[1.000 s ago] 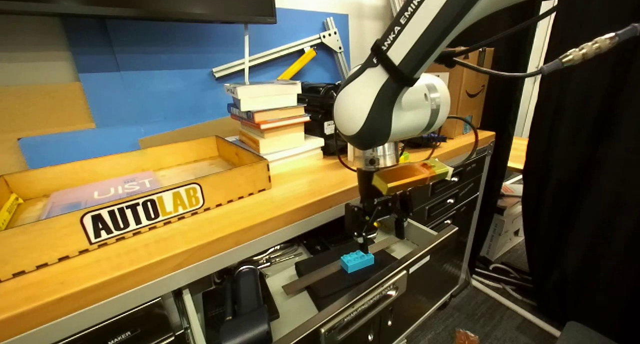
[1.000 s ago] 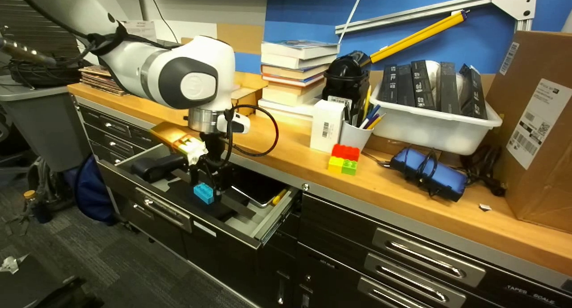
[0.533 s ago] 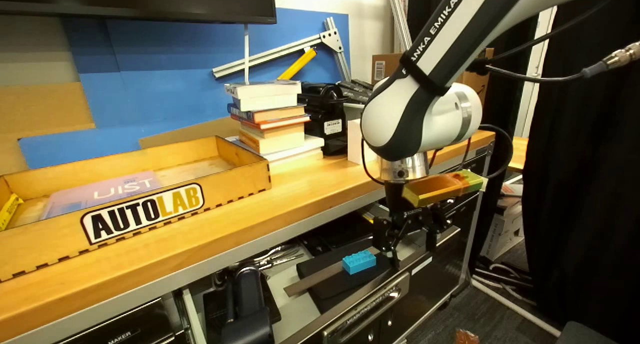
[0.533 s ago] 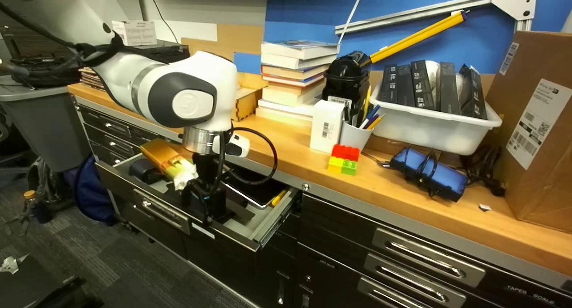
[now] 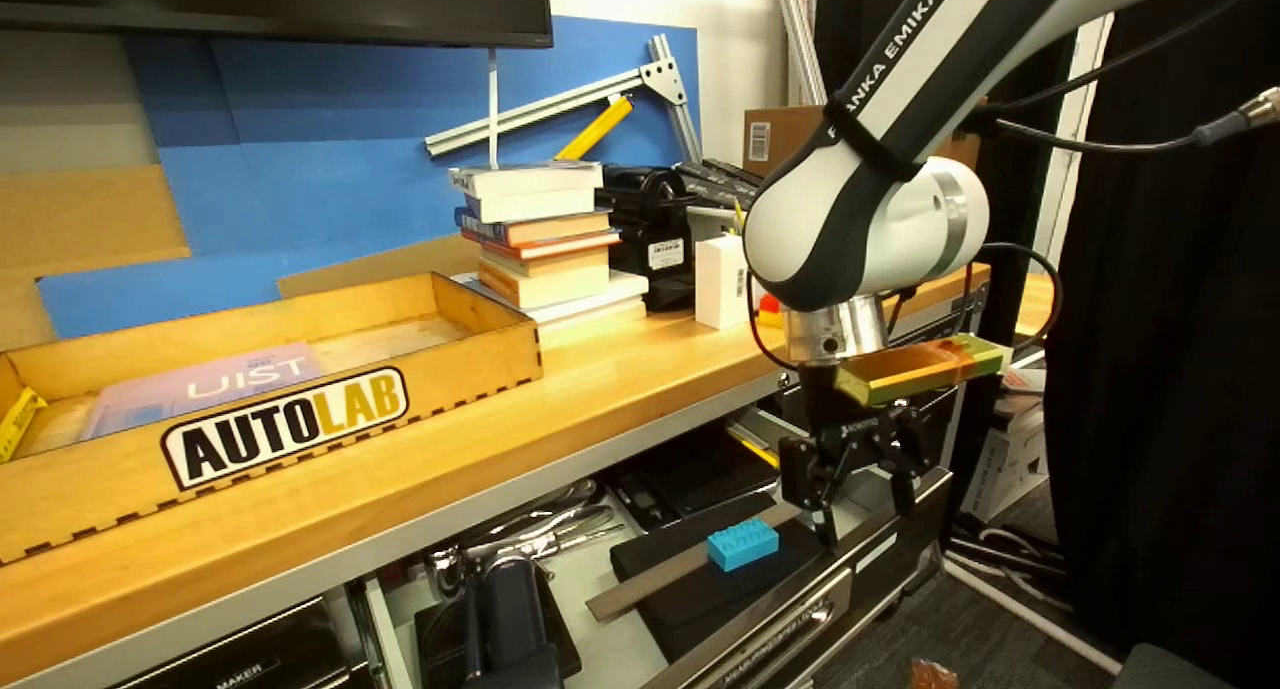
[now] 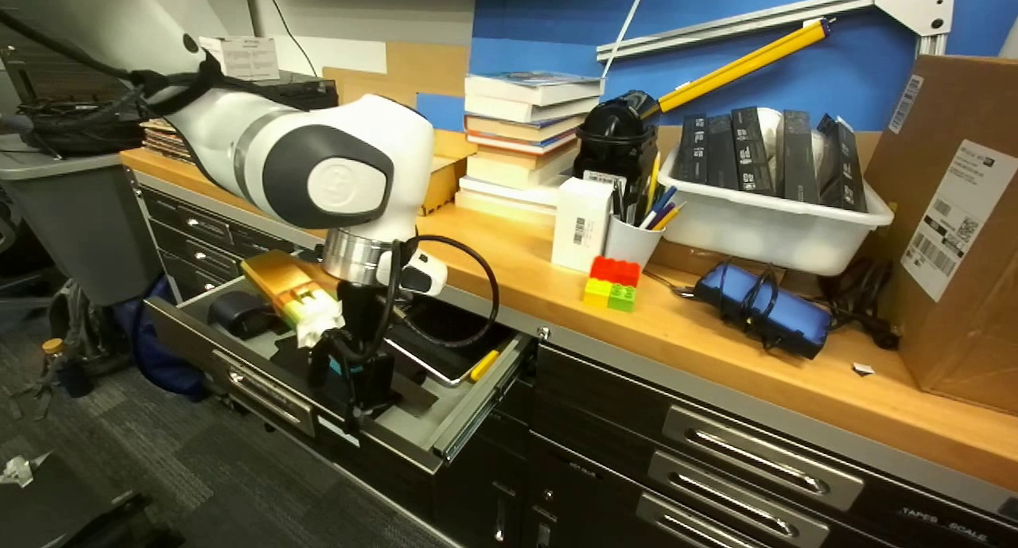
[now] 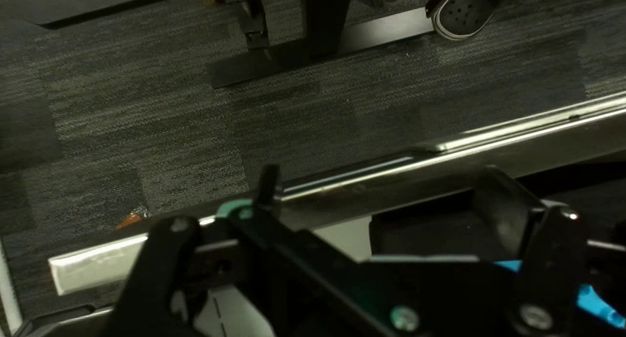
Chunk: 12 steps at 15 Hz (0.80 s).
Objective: Put the blue block in the drawer, then close it
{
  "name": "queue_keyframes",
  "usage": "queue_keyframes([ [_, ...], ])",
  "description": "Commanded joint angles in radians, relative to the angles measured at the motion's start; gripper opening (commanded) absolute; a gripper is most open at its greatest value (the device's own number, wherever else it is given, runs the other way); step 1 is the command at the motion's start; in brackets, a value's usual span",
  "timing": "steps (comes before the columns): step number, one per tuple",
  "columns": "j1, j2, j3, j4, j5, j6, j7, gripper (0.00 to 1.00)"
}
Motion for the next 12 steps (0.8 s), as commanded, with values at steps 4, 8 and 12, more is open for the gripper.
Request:
queue_keyframes([
  [4, -0.036, -0.102, -0.03, -0.052, -0.029, -0.1, -0.059, 1.0],
  [8, -0.029, -0.051, -0.02, -0.061, -0.121, -0.114, -0.065, 1.0],
  [12, -0.011, 0.017, -0.002, -0.062, -0.155, -0.062, -0.038, 1.0],
])
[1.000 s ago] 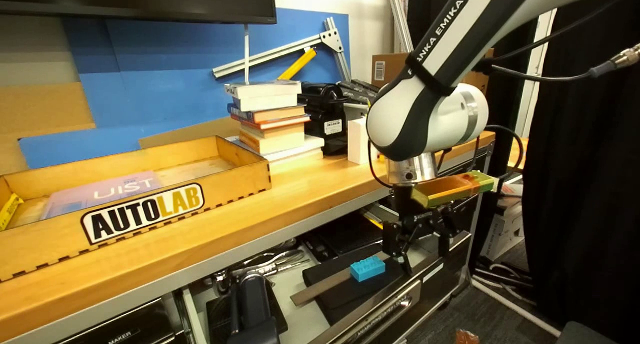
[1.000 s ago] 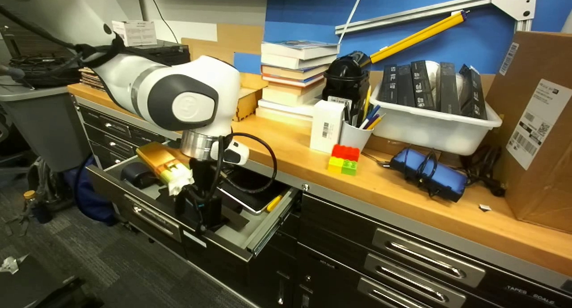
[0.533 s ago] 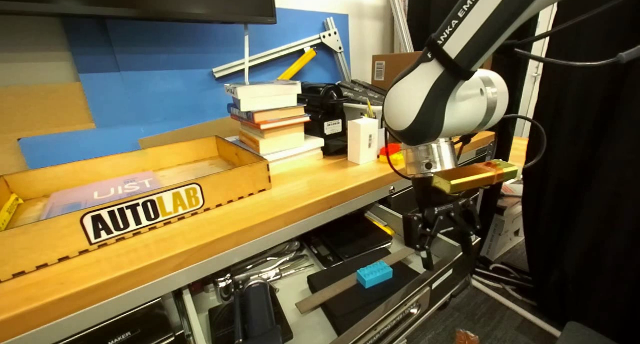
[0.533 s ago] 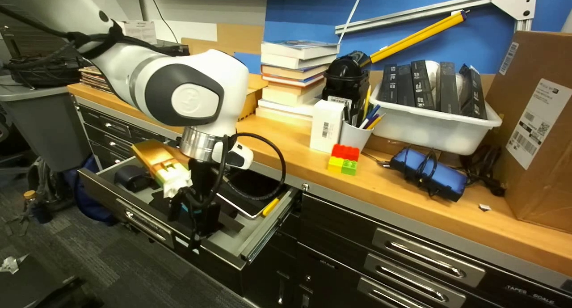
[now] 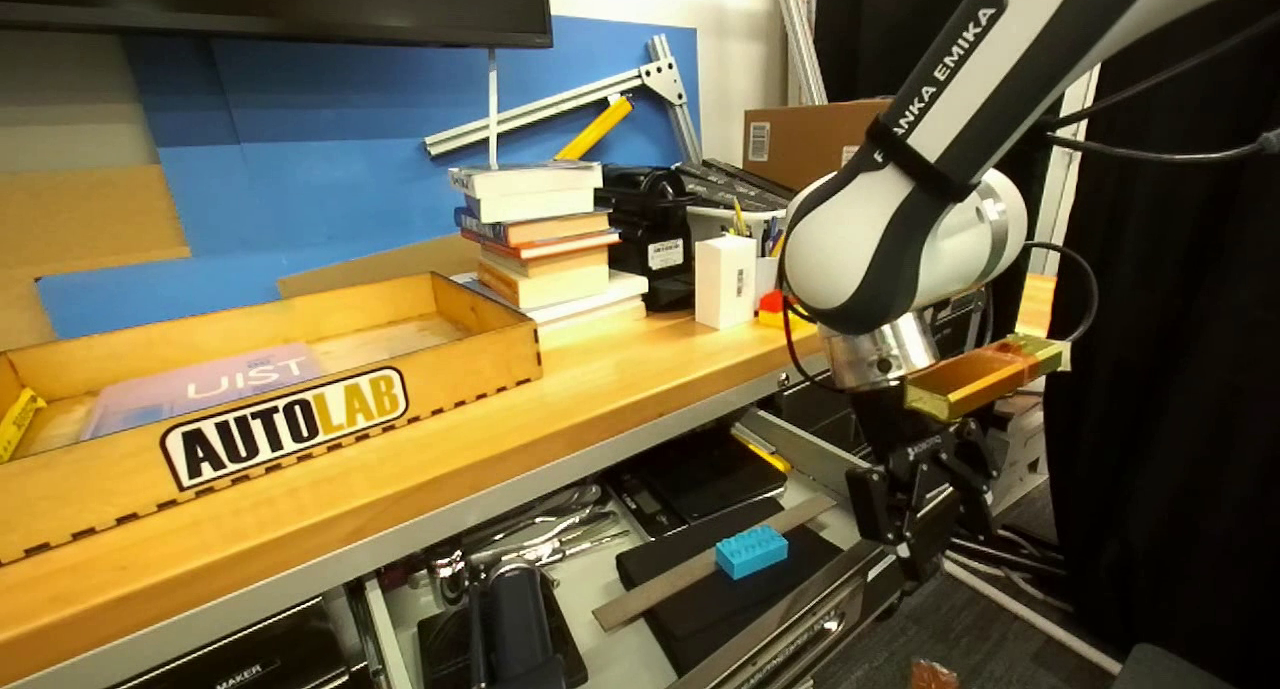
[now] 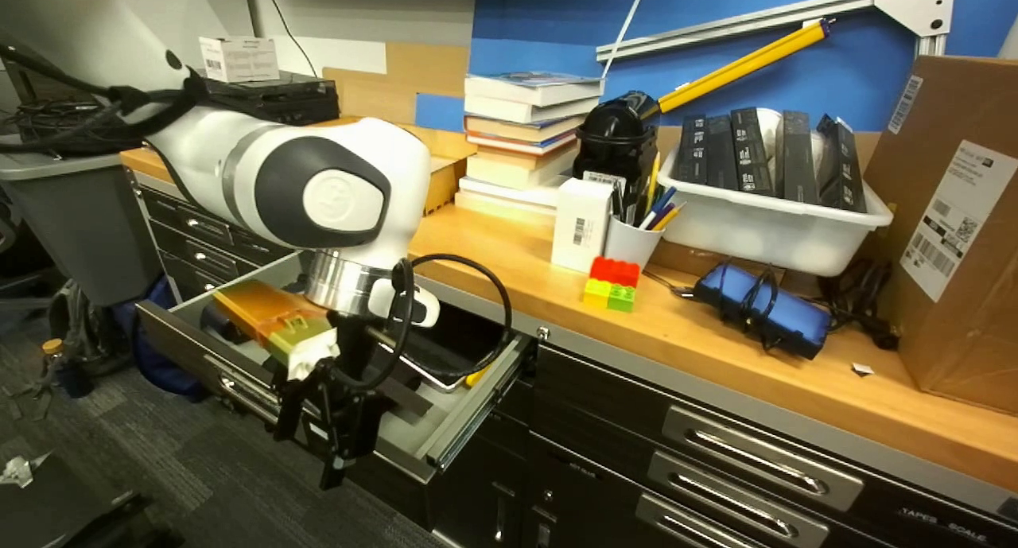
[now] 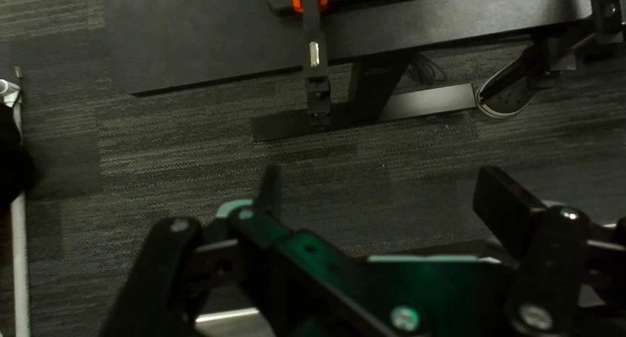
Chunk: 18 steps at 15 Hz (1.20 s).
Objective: Put the blue block in the drawer, then close it
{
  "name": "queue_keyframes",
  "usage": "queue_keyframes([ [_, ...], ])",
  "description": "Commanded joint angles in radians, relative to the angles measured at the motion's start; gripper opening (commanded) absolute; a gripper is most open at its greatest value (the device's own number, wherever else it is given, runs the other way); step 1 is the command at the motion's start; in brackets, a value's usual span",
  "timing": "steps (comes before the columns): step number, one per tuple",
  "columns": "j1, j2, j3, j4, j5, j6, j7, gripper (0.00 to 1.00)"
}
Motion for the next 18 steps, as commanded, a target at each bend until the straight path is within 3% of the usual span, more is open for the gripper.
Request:
queue_keyframes([
  [1, 0.021, 0.055, 0.018, -0.002, -0.034, 0.053, 0.018, 1.0],
  [9, 0.085, 0.192, 0.06, 0.068, -0.04, 0.207, 0.083, 1.0],
  [18, 0.187, 0.31, 0.074, 0.224, -0.044, 0.433, 0.242, 1.0],
])
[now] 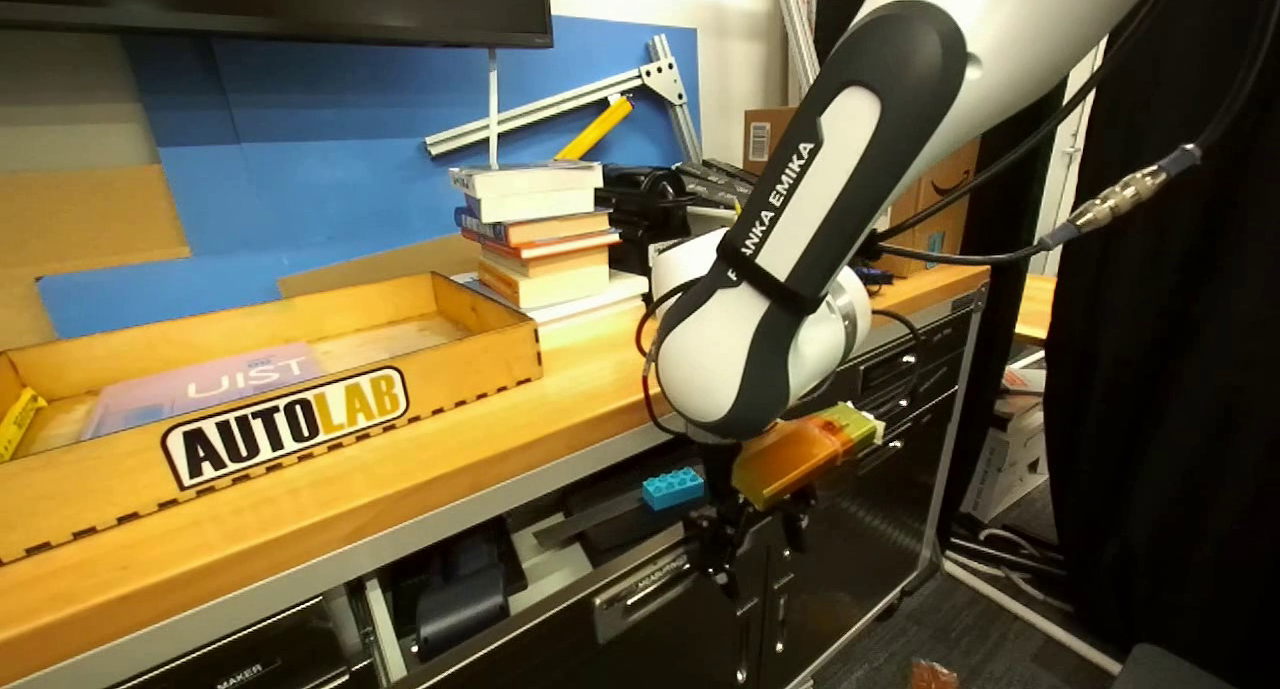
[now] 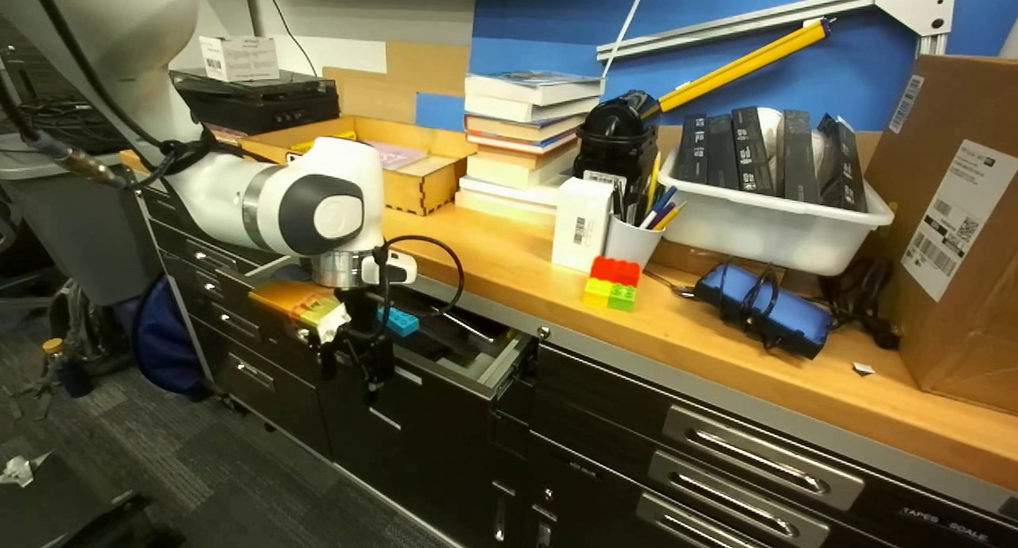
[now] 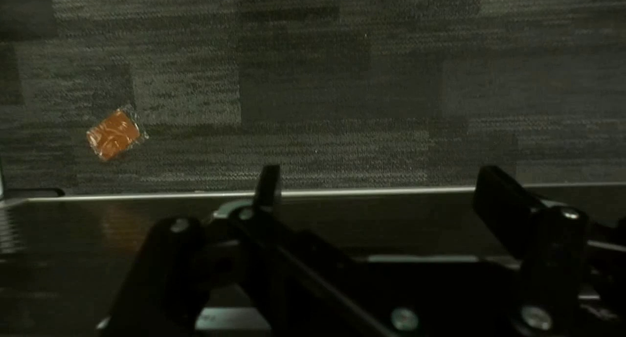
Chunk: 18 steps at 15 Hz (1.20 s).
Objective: Put the blue block in the drawer, then close it
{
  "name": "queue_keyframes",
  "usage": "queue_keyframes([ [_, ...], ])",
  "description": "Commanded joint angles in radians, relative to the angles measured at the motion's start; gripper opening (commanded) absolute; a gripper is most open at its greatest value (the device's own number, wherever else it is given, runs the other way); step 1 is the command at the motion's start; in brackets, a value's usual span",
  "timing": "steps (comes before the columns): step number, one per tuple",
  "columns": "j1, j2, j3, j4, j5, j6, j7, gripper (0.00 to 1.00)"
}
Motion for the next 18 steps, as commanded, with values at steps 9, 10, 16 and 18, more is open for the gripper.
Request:
queue_keyframes([
  [9, 0.144, 0.14, -0.085, 0.143, -0.056, 0.365, 0.269, 1.0],
  [10, 0.163, 0.142, -0.103, 0.144, -0.06, 0.394, 0.294, 1.0],
  [16, 0.208, 0.129, -0.154, 0.128, -0.017, 0.487, 0.351, 1.0],
  [18, 0.214, 0.096, -0.162, 0.106, -0.015, 0.451, 0.35, 1.0],
])
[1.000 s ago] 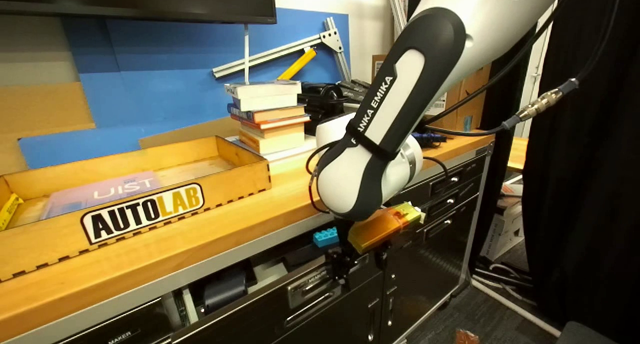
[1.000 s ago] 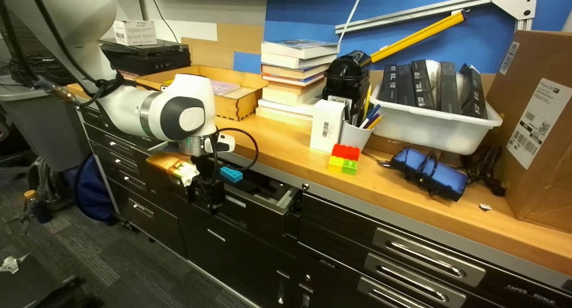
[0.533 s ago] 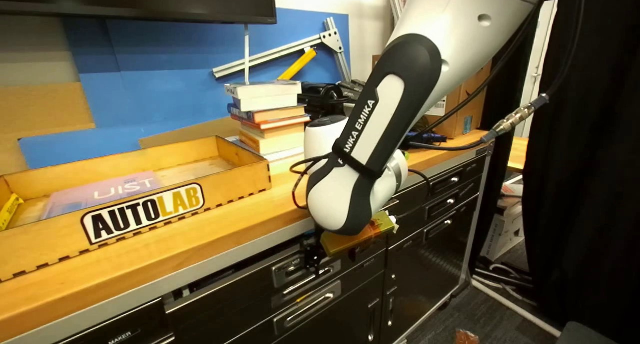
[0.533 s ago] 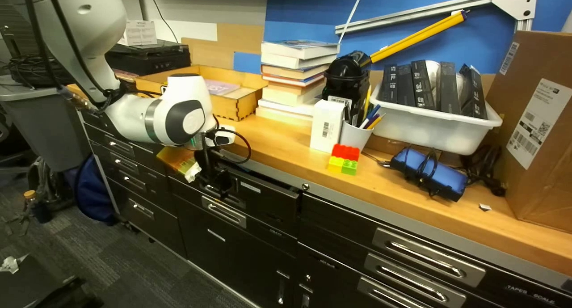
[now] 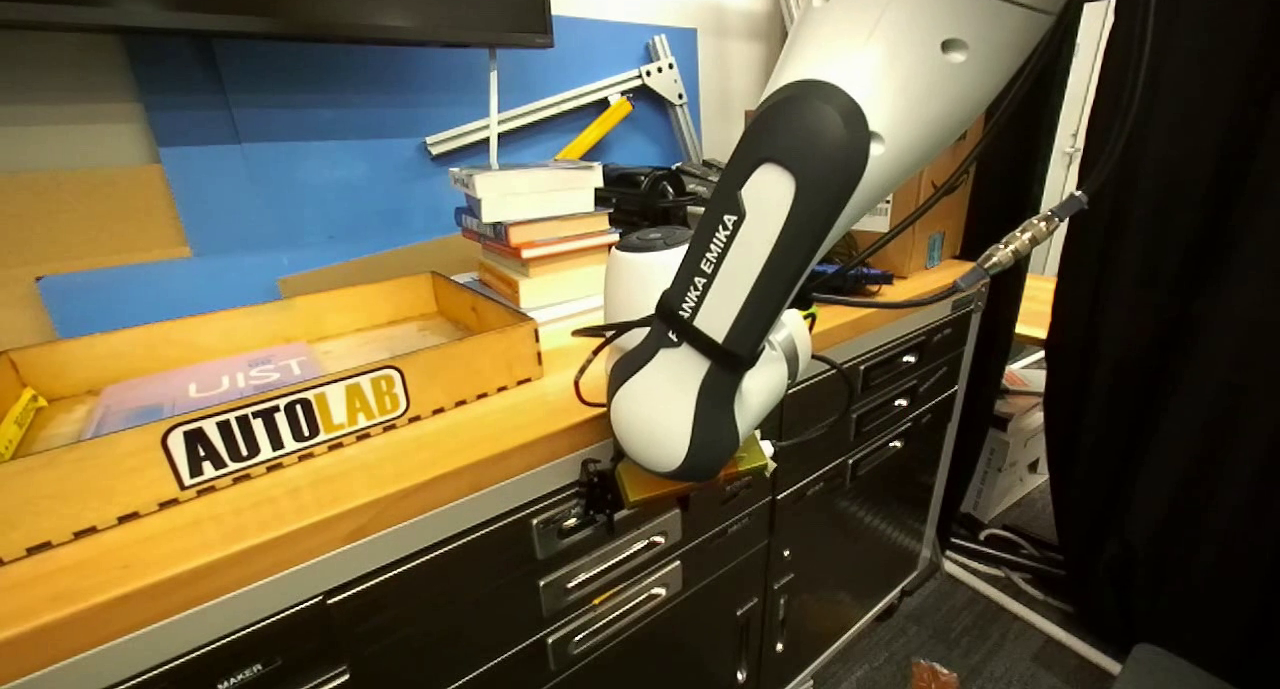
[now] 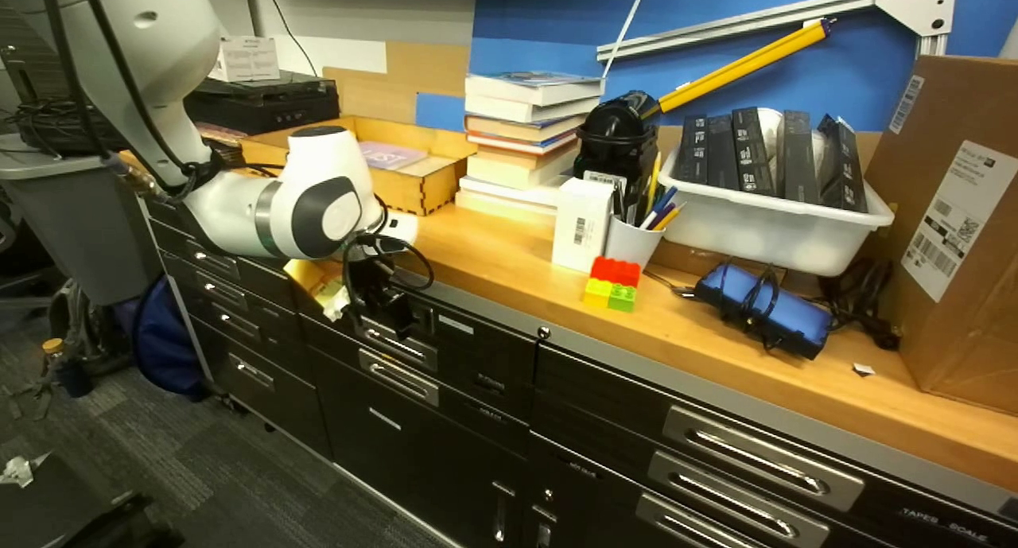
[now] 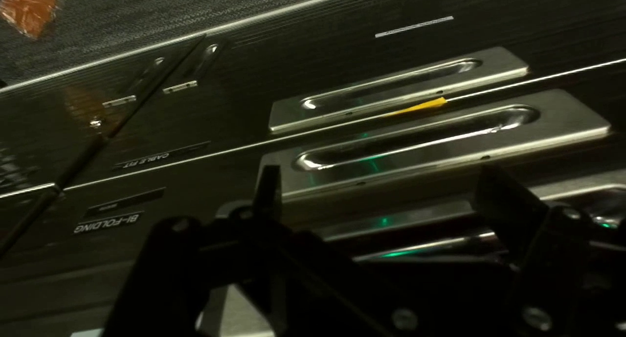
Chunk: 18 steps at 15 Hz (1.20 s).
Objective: Put the blue block in the drawer, then close it
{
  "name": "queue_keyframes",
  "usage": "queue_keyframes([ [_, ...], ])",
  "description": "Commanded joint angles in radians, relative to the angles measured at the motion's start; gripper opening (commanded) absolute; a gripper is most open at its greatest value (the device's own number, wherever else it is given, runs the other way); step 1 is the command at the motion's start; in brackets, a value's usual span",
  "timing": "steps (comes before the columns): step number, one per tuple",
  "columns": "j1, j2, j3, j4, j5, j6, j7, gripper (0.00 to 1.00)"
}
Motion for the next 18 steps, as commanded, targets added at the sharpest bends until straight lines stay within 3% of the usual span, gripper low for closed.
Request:
queue_keyframes([
  [1, 0.019, -0.062, -0.03, -0.012, 0.018, -0.04, 0.002, 1.0],
  [9, -0.098, -0.421, 0.068, -0.073, 0.095, -0.424, -0.125, 1.0],
  [12, -0.118, -0.557, 0.123, -0.054, 0.174, -0.564, -0.179, 1.0],
  [14, -0.118, -0.616, 0.144, -0.007, 0.283, -0.726, -0.251, 1.0],
  [15, -0.141, -0.545, 0.156, -0.017, 0.21, -0.631, -0.186, 1.0],
  [18, -0.139, -0.621, 0.172, -0.011, 0.263, -0.719, -0.223, 1.0],
])
